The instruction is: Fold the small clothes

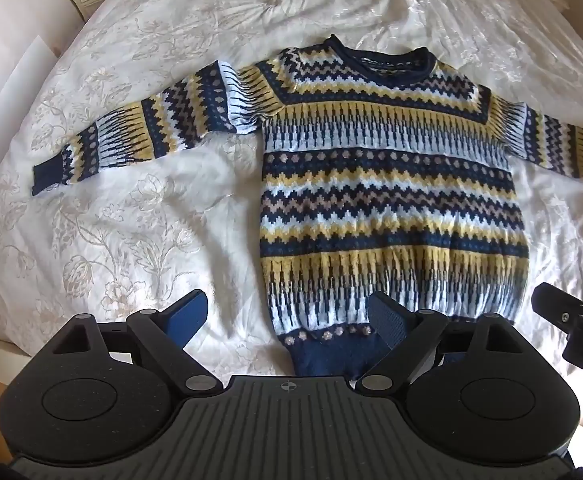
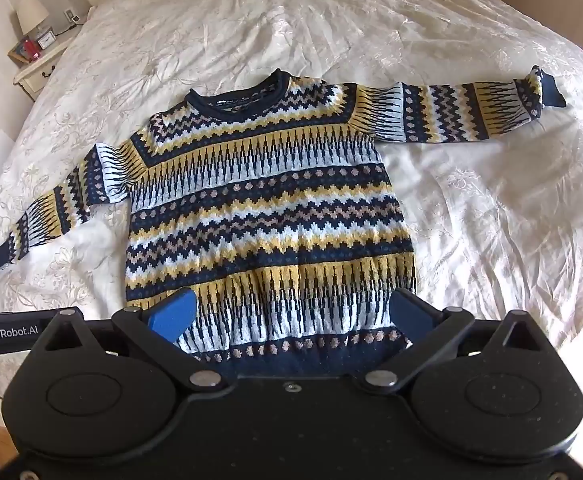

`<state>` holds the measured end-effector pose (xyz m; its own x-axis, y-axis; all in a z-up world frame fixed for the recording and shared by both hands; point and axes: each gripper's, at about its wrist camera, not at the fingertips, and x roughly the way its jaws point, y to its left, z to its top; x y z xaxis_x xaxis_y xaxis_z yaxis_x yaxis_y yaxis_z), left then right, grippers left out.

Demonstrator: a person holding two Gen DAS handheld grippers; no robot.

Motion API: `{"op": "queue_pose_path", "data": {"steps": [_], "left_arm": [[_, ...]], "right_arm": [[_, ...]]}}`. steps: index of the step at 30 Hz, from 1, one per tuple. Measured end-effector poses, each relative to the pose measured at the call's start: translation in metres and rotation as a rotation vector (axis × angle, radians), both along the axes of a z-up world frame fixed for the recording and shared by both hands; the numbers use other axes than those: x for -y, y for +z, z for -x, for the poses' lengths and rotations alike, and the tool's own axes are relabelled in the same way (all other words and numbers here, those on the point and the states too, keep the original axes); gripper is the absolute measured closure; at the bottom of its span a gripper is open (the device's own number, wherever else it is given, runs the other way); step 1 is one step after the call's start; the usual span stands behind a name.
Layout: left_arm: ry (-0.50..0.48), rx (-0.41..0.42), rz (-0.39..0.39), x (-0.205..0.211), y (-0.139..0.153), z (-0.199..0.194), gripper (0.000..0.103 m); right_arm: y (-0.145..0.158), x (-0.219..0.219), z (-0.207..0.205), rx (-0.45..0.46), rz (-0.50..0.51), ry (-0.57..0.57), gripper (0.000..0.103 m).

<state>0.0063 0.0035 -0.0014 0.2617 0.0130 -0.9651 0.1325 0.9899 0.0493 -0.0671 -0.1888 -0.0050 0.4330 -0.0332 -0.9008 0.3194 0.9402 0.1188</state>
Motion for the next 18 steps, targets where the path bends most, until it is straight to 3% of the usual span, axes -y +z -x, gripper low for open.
{"op": "queue_pose_path", "data": {"steps": [18], "left_arm": [[0.004,-0.001,-0.001,-0.0027,-0.0035,-0.0041,0.016]], "right_arm": [[-0.0017,-0.0022,-0.008,-0.004,0.0,0.002,0.001]]}}
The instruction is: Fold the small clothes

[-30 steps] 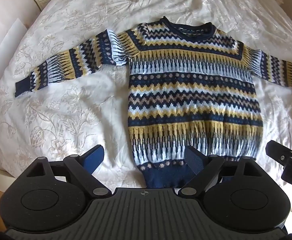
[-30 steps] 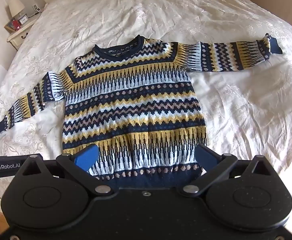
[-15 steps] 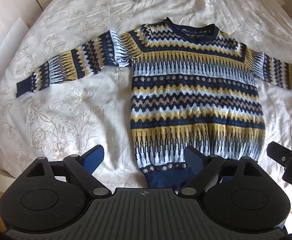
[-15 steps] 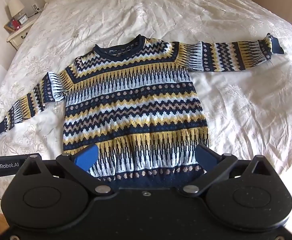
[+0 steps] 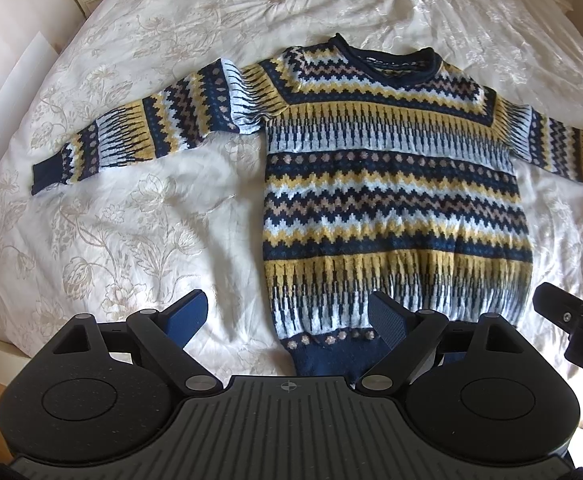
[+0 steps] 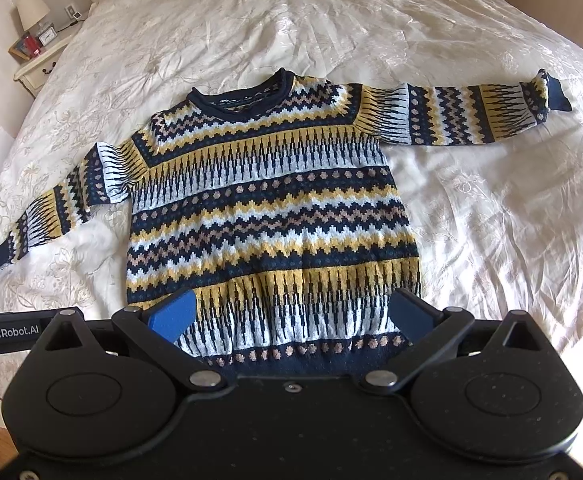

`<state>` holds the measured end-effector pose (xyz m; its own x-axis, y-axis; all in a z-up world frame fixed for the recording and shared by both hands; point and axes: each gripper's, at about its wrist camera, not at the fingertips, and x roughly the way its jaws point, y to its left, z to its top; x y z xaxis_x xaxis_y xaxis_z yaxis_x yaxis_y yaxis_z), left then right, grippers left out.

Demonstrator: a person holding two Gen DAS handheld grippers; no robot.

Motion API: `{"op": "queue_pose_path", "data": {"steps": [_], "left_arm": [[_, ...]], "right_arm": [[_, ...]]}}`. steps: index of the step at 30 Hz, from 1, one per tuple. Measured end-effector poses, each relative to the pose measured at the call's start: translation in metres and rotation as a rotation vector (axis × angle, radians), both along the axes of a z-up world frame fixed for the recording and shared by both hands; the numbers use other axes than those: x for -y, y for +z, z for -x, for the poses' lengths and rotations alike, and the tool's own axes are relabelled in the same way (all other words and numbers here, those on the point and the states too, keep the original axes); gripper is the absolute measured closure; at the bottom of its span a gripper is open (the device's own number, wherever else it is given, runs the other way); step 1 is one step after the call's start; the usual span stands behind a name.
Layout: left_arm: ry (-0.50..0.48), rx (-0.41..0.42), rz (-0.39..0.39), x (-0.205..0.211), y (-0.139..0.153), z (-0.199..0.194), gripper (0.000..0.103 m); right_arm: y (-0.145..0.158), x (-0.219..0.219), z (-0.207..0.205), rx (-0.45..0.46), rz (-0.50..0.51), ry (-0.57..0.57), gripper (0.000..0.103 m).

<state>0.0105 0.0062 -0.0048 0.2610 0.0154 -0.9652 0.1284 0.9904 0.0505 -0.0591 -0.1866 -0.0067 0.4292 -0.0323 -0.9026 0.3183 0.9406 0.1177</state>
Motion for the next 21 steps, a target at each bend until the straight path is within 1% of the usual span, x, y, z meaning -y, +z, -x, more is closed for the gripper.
{"op": "queue_pose_path", "data": {"steps": [17,21], "left_arm": [[-0.01,0.005,0.005,0.0032,-0.0041,-0.0044,0.016],[-0.016,0.014,0.035,0.0045,-0.0023,-0.005,0.016]], "right_arm": [[0.0003,0.0009,-0.0047,-0.003,0.0,0.0,0.001],[0.0004,0.0026,-0.0047,-0.003,-0.003,-0.005,0.001]]}}
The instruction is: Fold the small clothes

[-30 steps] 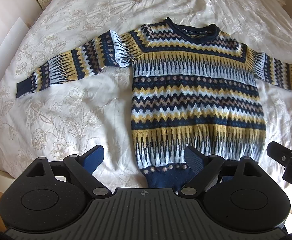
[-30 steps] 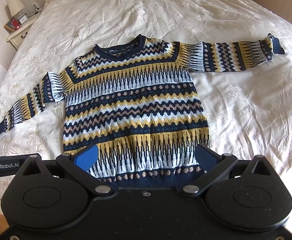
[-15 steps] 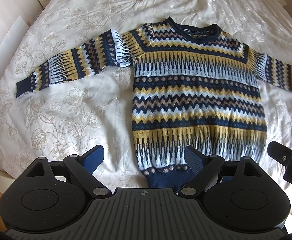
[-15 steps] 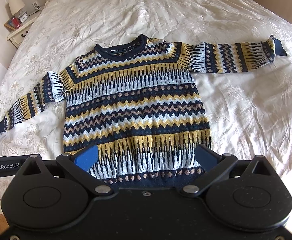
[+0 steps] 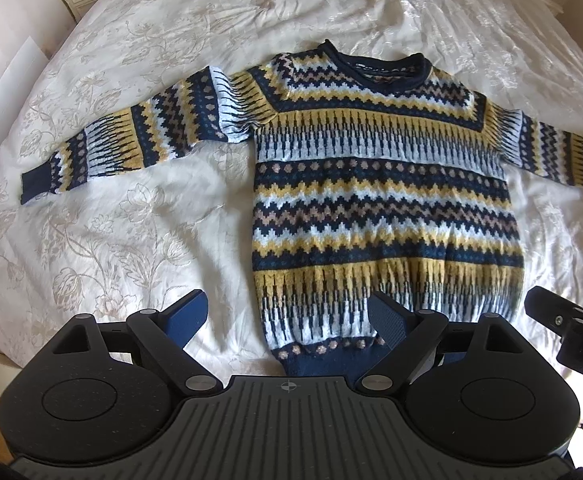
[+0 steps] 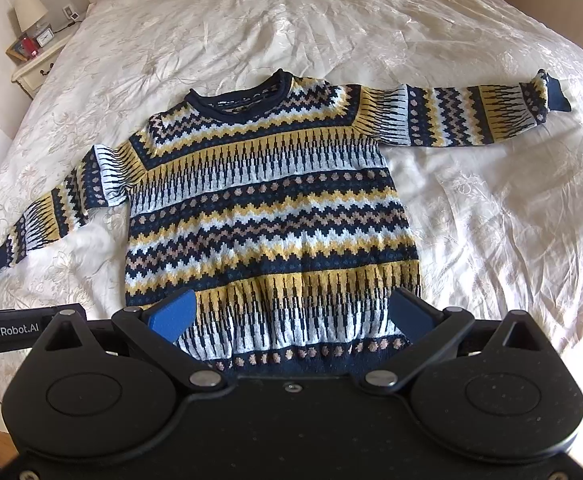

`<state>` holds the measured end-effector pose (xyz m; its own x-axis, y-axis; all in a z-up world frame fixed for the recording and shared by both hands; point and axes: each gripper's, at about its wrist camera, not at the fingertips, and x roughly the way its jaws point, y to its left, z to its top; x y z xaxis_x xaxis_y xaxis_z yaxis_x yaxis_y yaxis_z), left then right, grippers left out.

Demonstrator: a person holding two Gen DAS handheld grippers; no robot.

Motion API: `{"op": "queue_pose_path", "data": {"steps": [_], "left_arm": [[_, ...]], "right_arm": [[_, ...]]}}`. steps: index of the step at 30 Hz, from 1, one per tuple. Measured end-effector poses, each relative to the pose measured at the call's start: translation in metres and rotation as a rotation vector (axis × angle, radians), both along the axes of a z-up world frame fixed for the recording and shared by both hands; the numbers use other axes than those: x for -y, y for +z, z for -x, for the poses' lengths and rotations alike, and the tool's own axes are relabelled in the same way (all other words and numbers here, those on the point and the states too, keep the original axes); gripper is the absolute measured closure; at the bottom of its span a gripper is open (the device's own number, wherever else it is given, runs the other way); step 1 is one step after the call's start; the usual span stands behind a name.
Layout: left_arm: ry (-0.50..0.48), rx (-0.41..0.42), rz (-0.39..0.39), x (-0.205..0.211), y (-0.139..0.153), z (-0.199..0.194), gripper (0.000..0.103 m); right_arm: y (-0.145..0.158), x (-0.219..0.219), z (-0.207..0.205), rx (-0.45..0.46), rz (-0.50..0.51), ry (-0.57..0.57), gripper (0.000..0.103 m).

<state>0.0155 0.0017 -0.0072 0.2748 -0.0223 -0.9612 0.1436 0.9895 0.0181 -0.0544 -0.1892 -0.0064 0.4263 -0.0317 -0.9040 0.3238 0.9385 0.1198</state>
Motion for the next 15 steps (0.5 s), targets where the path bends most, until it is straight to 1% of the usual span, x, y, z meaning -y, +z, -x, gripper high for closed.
{"op": "queue_pose_path", "data": {"steps": [4,5,8,15], "left_arm": [[0.001,0.031,0.033,-0.001,0.004,-0.001,0.016],[0.003,0.043,0.042,-0.001,0.006,-0.001,0.016],[0.006,0.076,0.059,0.001,0.011,-0.004,0.016],[0.021,0.173,0.05,0.01,0.021,-0.011,0.016]], "right_arm": [[0.0,0.0,0.0,0.002,0.0,-0.002,0.001],[-0.006,0.003,-0.003,0.01,-0.005,-0.003,0.001],[-0.005,0.008,-0.003,0.023,-0.016,-0.001,0.001],[-0.009,0.025,-0.007,0.061,-0.057,0.014,0.001]]}}
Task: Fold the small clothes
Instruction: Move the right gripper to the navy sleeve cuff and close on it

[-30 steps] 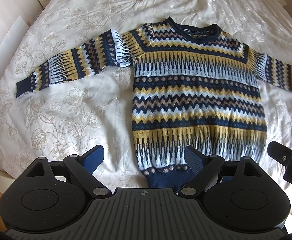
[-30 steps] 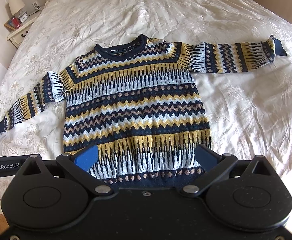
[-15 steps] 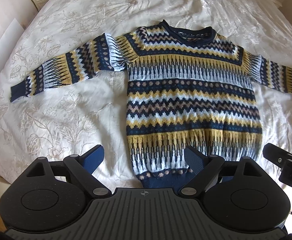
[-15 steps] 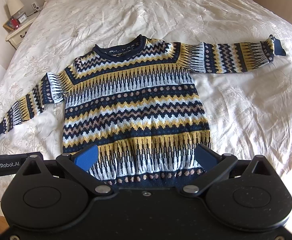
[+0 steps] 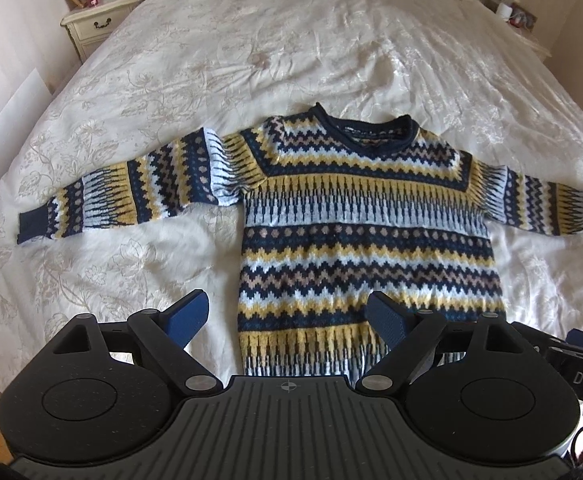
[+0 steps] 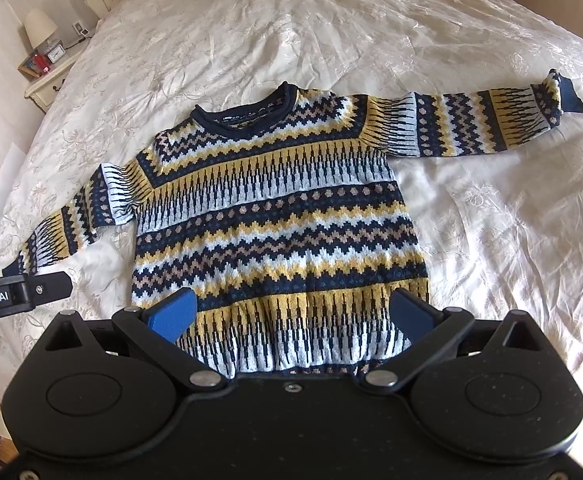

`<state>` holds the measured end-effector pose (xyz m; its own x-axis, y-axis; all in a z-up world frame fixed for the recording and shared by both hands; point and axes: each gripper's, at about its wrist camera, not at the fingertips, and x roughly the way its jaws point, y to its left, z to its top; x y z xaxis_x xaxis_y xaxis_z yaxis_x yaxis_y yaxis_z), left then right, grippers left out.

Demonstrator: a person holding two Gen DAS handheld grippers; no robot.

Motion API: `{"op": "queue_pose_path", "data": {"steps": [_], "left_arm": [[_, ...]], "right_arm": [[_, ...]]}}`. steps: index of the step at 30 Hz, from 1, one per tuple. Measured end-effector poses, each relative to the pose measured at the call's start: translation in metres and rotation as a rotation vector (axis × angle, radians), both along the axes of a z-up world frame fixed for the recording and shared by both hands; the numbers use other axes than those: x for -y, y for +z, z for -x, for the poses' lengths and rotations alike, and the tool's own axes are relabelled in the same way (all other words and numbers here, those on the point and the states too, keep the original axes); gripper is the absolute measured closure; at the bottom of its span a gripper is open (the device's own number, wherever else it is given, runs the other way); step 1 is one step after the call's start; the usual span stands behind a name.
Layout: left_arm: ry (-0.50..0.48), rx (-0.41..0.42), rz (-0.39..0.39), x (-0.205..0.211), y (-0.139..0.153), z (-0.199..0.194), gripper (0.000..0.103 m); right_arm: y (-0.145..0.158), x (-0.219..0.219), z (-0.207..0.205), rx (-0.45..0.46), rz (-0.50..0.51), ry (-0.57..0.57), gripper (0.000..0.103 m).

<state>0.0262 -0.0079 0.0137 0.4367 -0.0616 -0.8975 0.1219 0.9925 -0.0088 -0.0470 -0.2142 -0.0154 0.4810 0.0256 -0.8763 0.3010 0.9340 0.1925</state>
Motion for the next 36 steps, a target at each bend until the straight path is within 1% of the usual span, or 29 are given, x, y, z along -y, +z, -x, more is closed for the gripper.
{"op": "queue_pose_path", "data": {"steps": [2,4,6,10,11,12,13,14,17,20,23,26,29,33,36], "left_arm": [[0.021,0.026,0.018,0.002,0.002,-0.003,0.016],[0.034,0.046,0.059,0.006,0.001,-0.007,0.016],[0.051,0.049,0.126,0.01,-0.001,-0.011,0.016],[0.105,0.037,0.291,0.019,-0.01,-0.019,0.016],[0.129,0.03,0.32,0.023,-0.013,-0.021,0.016],[0.147,0.028,0.329,0.028,-0.015,-0.022,0.016],[0.157,0.027,0.318,0.034,-0.017,-0.024,0.016],[0.16,0.027,0.283,0.042,-0.019,-0.027,0.016],[0.131,0.049,0.184,0.067,-0.023,-0.029,0.016],[0.11,0.052,0.107,0.088,-0.029,-0.029,0.016],[0.102,0.041,0.057,0.106,-0.039,-0.028,0.016],[0.12,0.008,0.048,0.117,-0.049,-0.028,0.016],[0.14,-0.014,0.041,0.127,-0.056,-0.027,0.016],[0.165,-0.021,0.029,0.135,-0.059,-0.025,0.016],[0.2,-0.027,0.026,0.138,-0.06,-0.025,0.016]], "right_arm": [[-0.003,0.008,-0.004,0.014,-0.012,0.007,0.001],[-0.007,0.019,-0.008,0.03,-0.032,0.015,0.001],[-0.011,0.033,-0.012,0.041,-0.057,0.03,0.002],[-0.025,0.075,-0.024,0.058,-0.147,0.072,0.001],[-0.028,0.086,-0.027,0.055,-0.16,0.071,0.001],[-0.032,0.096,-0.029,0.048,-0.168,0.066,0.001],[-0.036,0.109,-0.033,0.038,-0.162,0.055,0.001],[-0.039,0.121,-0.035,0.029,-0.149,0.049,0.001],[-0.048,0.16,-0.041,0.009,-0.099,0.031,0.001],[-0.057,0.207,-0.047,-0.002,-0.084,-0.013,0.002],[-0.063,0.249,-0.053,-0.009,-0.057,-0.055,0.002],[-0.065,0.289,-0.061,-0.007,-0.01,-0.09,0.002],[-0.067,0.322,-0.071,-0.007,0.047,-0.111,0.01],[-0.066,0.362,-0.088,0.002,0.123,-0.136,0.011],[-0.061,0.392,-0.103,0.026,0.157,-0.144,0.011]]}}
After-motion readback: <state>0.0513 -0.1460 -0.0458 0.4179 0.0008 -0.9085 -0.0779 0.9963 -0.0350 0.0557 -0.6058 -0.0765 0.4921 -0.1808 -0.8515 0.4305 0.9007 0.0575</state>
